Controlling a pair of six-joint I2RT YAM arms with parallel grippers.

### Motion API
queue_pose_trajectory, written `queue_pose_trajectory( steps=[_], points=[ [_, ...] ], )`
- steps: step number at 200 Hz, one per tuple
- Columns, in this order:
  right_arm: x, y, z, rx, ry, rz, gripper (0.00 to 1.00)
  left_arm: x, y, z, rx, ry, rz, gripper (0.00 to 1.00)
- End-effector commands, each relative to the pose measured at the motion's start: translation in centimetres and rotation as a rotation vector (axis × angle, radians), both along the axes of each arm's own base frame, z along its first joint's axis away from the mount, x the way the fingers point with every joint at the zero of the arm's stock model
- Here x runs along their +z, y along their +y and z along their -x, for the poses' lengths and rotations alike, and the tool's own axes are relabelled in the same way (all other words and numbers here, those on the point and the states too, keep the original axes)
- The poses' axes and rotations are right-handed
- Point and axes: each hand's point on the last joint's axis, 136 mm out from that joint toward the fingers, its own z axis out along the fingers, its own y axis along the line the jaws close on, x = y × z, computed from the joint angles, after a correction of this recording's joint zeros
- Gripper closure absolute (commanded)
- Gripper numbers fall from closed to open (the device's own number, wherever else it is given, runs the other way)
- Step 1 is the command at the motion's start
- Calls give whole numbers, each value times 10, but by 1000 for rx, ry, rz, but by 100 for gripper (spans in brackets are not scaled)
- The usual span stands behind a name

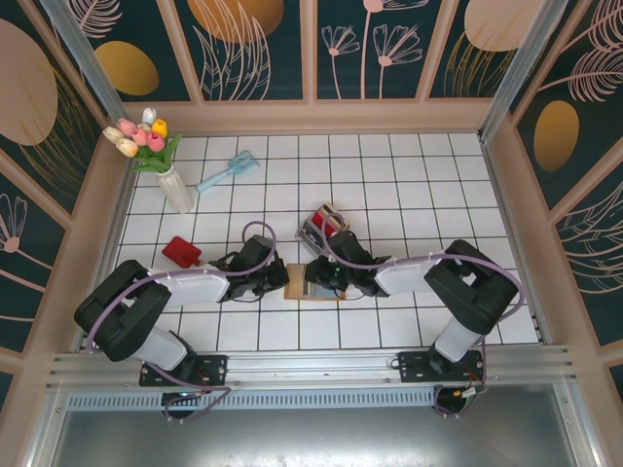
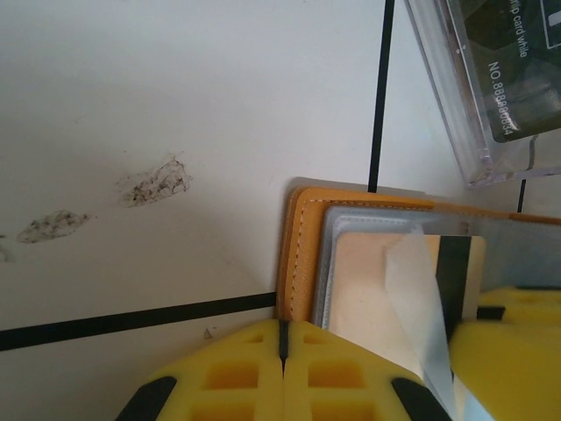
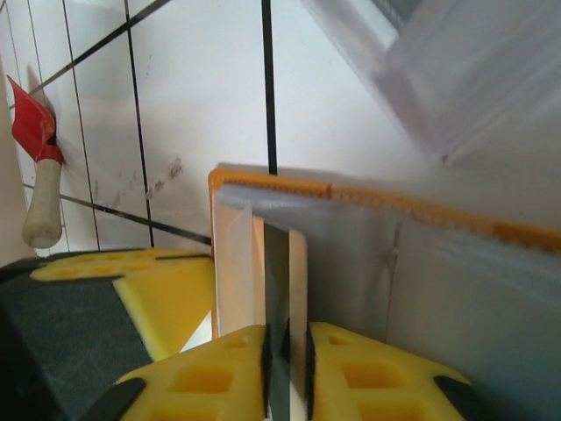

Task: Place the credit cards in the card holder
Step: Insert the credit card into the card slot.

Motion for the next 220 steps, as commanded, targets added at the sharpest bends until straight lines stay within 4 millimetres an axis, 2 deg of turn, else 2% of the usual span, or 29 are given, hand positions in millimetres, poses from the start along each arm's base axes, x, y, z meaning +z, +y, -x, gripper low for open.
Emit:
queue_pose_trajectory(
  steps=[1,34,64,85,116,135,160,166,181,192,201,220],
  points=[
    [-1,-12,7,12,-9,69,74,-12,9,11,-2,34,-42,96],
    [-7,-14,13,30,12,83,74,-11,6,10,-6,34,-33,95],
    [-3,-3,16,68,15,32,86,-10,6,10,-9,32,-26,95],
    [0,6,15,93,16,6,86,-7,4,10,-12,27,-17,95],
    [4,3,12,92,-2,31,84,-1,4,6,-3,7,-12,92],
    [18,-5,6,75,-54,77,82,4,8,4,13,-11,-21,87],
    [54,-18,-9,52,-186,138,75,18,15,-2,47,-59,-38,77],
    [62,-25,-15,38,-223,177,74,22,17,-4,59,-73,-44,74],
    [80,-47,-31,-8,-306,296,64,38,23,-12,94,-122,-59,63],
    [94,-62,-47,-22,-380,365,60,52,23,-20,109,-168,-56,58],
    [102,-73,-60,-36,-415,413,57,63,22,-29,120,-200,-54,49],
    [110,-96,-90,-55,-443,492,49,83,13,-49,122,-234,-18,45]
  ],
)
